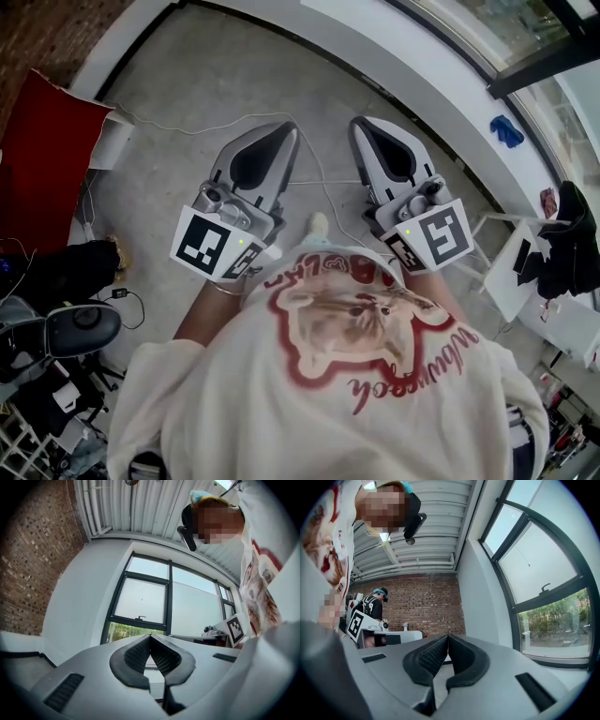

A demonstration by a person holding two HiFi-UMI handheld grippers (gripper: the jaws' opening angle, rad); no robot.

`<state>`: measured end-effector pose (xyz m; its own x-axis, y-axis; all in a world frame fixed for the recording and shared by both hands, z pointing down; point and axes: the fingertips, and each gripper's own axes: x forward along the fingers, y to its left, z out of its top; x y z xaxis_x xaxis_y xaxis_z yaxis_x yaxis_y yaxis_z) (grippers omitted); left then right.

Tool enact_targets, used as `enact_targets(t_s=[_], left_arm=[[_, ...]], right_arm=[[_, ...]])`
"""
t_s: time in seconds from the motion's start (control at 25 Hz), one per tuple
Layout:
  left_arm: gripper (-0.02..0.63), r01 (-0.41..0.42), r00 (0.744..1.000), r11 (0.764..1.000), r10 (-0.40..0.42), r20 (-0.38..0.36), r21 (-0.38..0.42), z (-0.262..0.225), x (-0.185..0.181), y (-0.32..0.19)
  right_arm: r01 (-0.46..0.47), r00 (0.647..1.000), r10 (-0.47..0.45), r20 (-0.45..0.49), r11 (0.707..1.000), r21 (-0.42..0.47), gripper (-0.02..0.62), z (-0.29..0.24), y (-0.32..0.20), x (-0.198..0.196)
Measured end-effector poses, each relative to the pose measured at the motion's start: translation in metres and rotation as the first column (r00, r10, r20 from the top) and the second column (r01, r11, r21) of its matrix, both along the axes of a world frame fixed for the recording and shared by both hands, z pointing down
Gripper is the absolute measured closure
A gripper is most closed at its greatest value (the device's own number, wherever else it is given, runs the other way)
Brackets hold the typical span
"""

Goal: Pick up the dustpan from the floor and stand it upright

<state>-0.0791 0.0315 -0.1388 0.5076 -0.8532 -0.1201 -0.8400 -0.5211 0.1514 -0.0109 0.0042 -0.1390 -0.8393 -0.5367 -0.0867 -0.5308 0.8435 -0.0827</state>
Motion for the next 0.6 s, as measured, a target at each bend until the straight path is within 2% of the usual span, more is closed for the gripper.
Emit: enact_targets(t_s=[0.28,0.6], left_arm=[[0.603,0.049,0.999,0.999,-0.049,-0.006,0.011,-0.001,-0.007,-0.056],[0.603,0.100,0.995,0.994,-0.100,-0.005,-0.035,0.024,-0.027,-0.070]], right_arm=[[0.056,0.998,-0.056,-0.005,0.998,-0.027,0.571,0.011,-0.053,-0.012],[0.055,0.998,-0.055,0.008,0.994,-0.092,0.571,0.039,-0.074,-0.022]])
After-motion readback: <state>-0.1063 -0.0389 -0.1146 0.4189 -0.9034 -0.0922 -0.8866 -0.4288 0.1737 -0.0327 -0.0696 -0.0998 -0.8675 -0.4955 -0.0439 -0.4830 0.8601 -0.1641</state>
